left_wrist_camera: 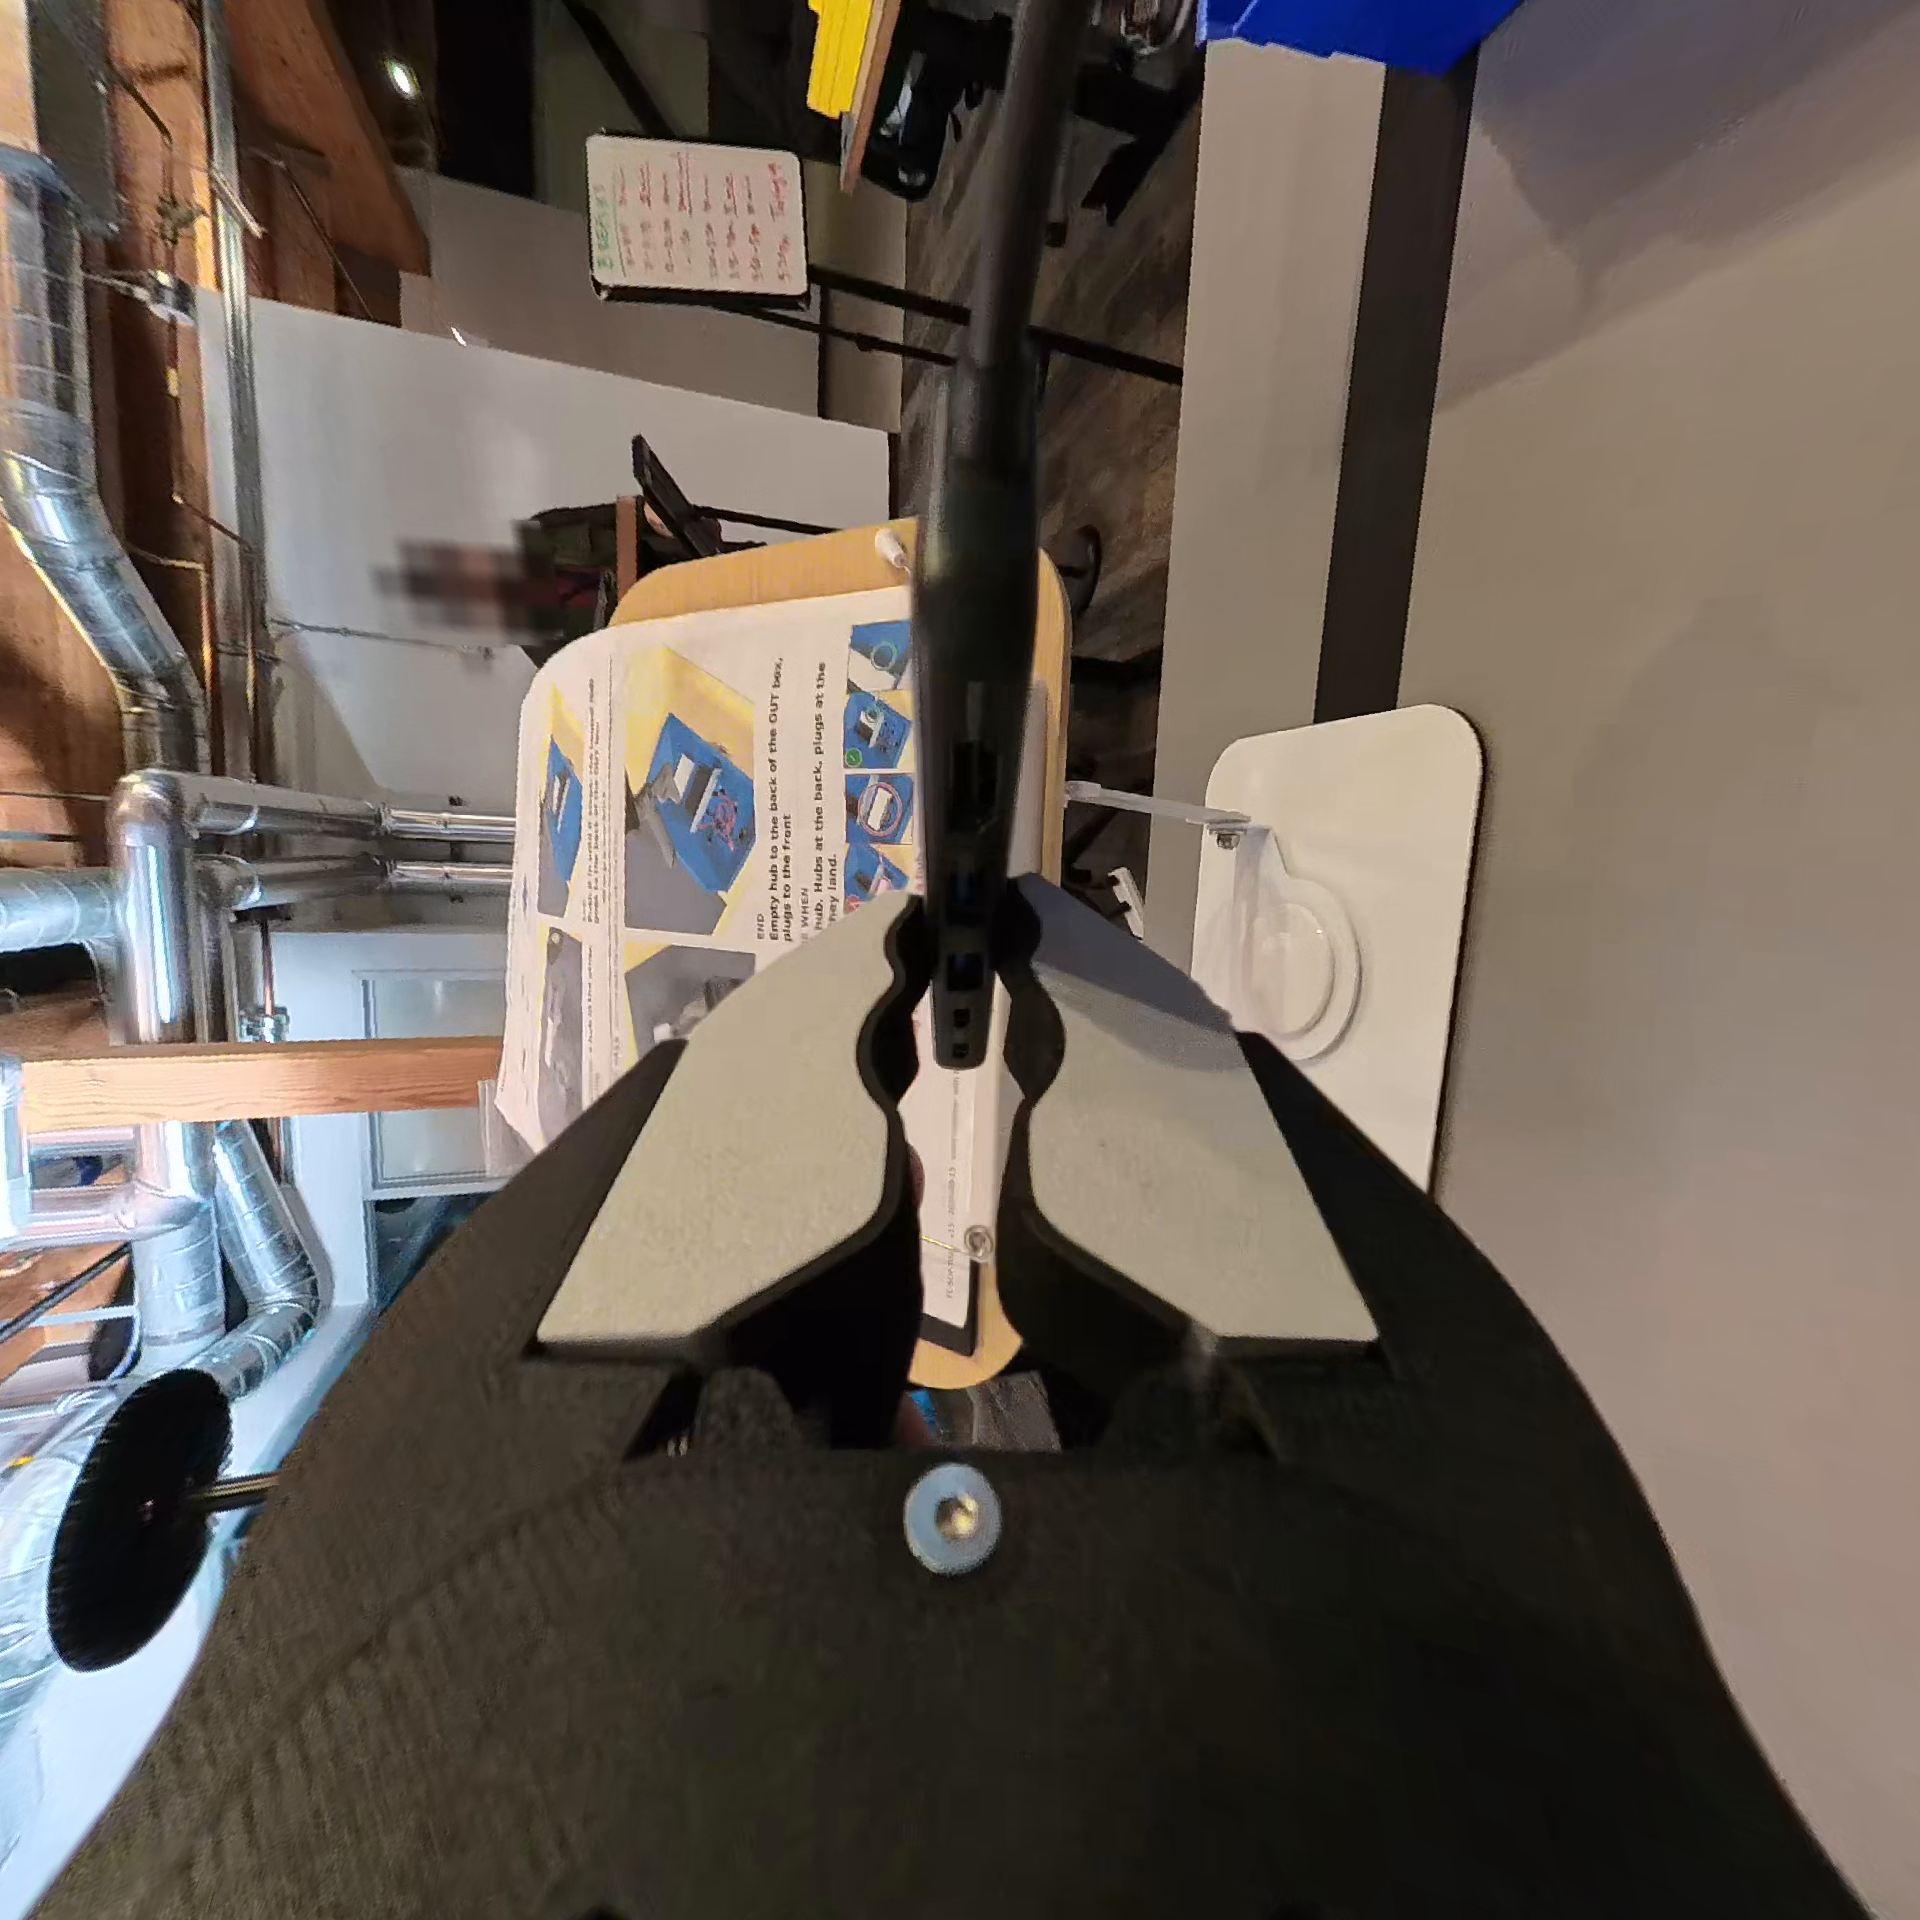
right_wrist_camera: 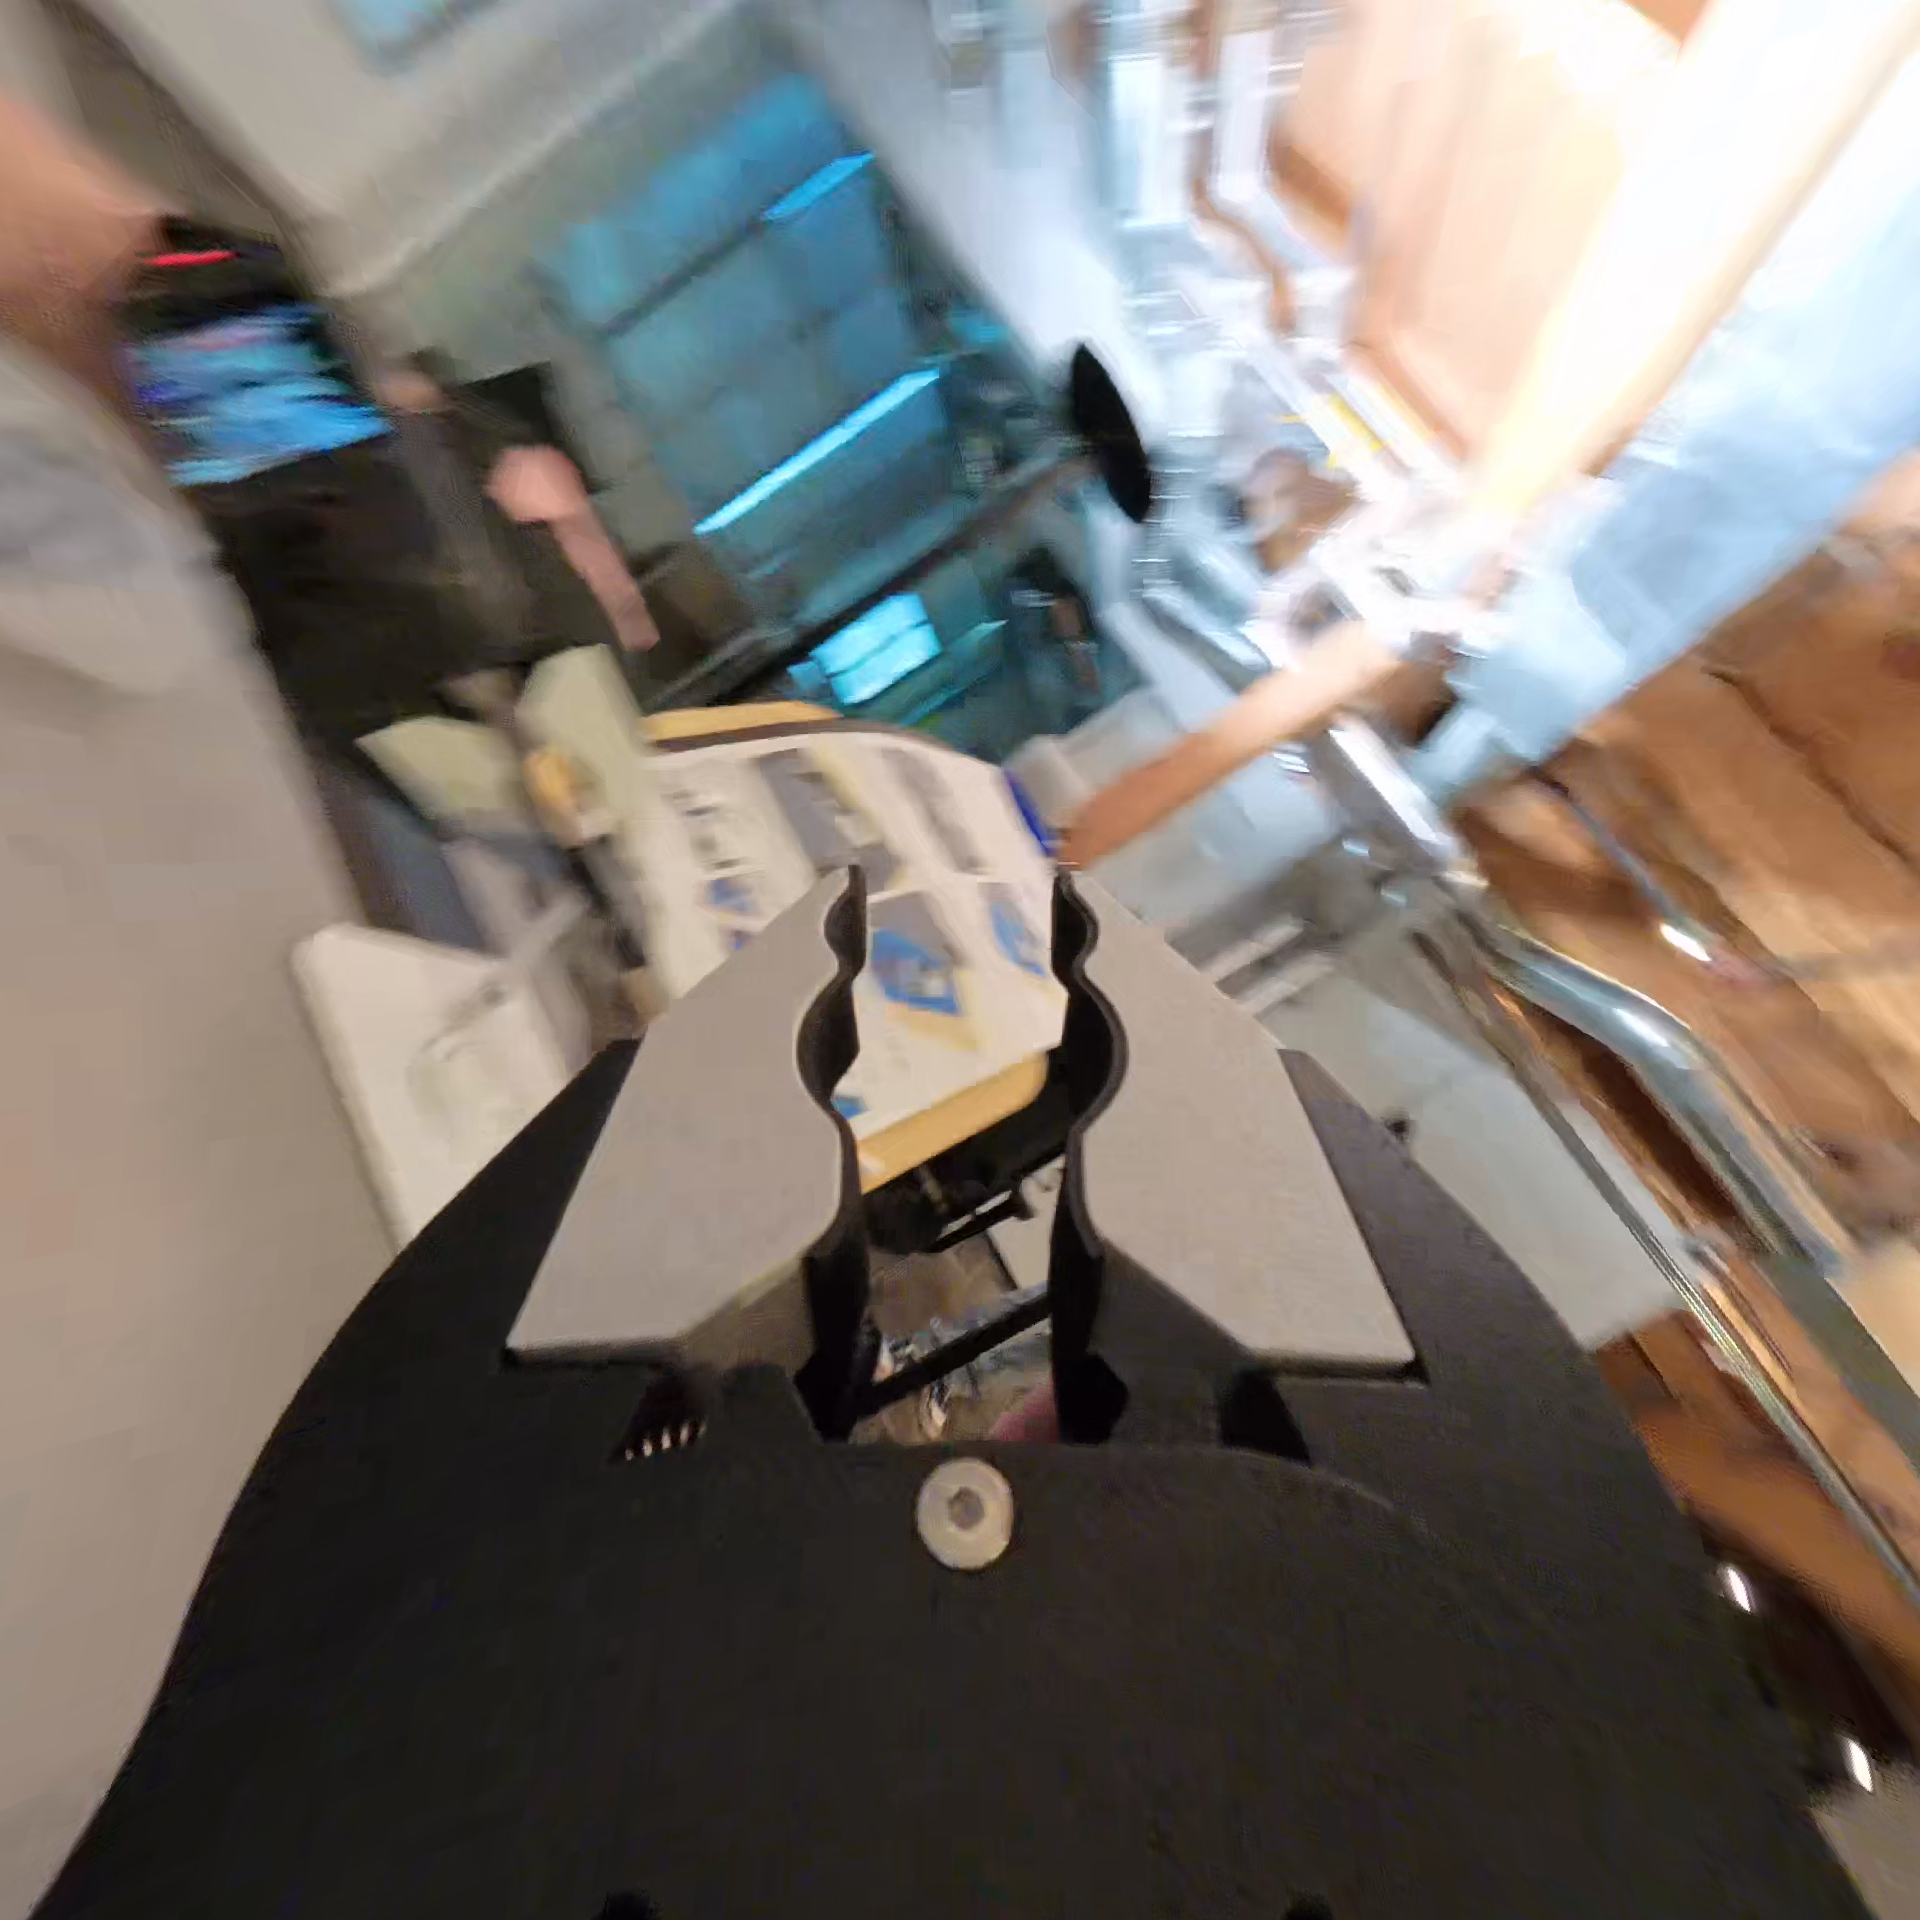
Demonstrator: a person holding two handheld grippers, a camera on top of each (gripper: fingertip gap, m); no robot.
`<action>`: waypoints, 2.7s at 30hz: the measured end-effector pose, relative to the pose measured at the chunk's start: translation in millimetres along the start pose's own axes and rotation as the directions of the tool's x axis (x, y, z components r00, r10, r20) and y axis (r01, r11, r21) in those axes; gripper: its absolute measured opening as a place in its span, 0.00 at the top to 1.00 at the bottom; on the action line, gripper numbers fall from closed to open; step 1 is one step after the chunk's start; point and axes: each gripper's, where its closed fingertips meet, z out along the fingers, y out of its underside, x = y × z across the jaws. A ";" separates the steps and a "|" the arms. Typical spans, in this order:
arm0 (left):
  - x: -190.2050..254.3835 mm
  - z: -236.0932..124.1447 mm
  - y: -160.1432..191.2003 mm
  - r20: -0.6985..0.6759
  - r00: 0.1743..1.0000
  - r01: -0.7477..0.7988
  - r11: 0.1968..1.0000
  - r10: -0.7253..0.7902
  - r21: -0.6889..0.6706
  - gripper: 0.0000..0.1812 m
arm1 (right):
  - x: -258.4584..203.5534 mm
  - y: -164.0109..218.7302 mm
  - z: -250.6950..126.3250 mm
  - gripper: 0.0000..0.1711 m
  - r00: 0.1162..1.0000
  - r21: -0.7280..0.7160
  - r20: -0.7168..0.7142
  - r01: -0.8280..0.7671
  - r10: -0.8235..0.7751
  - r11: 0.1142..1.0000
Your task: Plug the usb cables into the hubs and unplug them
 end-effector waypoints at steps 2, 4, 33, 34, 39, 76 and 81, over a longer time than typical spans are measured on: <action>1.1 0.1 -4.2 0.003 1.000 -0.016 1.000 0.016 -0.002 0.93 | -36.2 1.9 14.7 0.76 0.990 -0.046 0.121 0.077 -0.070 0.996; 4.1 -2.2 -13.1 -0.005 1.000 -0.027 1.000 0.027 0.005 0.93 | -64.0 15.9 32.7 0.75 0.973 -0.098 0.167 0.177 -0.159 0.979; 24.7 -10.0 -63.3 -0.028 0.998 -0.052 0.977 0.059 0.205 0.92 | -106.9 75.5 61.8 0.94 0.941 -0.227 0.196 0.319 -0.278 0.920; 23.3 -12.4 -61.4 -0.042 0.999 -0.018 0.978 0.027 0.208 0.88 | -104.2 80.0 61.5 0.94 0.944 -0.245 0.188 0.311 -0.270 0.918; 35.9 -43.1 -39.3 -0.186 0.973 0.189 0.938 -0.138 0.292 0.77 | -93.9 113.3 55.6 0.94 0.969 -0.304 0.177 0.221 -0.173 0.927; 207.4 -14.3 -16.8 -0.869 0.489 0.480 0.854 -0.073 0.198 0.79 | -141.7 135.7 59.7 0.94 0.951 -0.255 0.308 0.065 0.017 0.965; 238.5 -5.8 -8.0 -0.888 0.459 0.347 0.923 -0.011 0.167 0.79 | -138.4 138.4 58.4 0.94 0.954 -0.258 0.300 0.060 0.021 0.964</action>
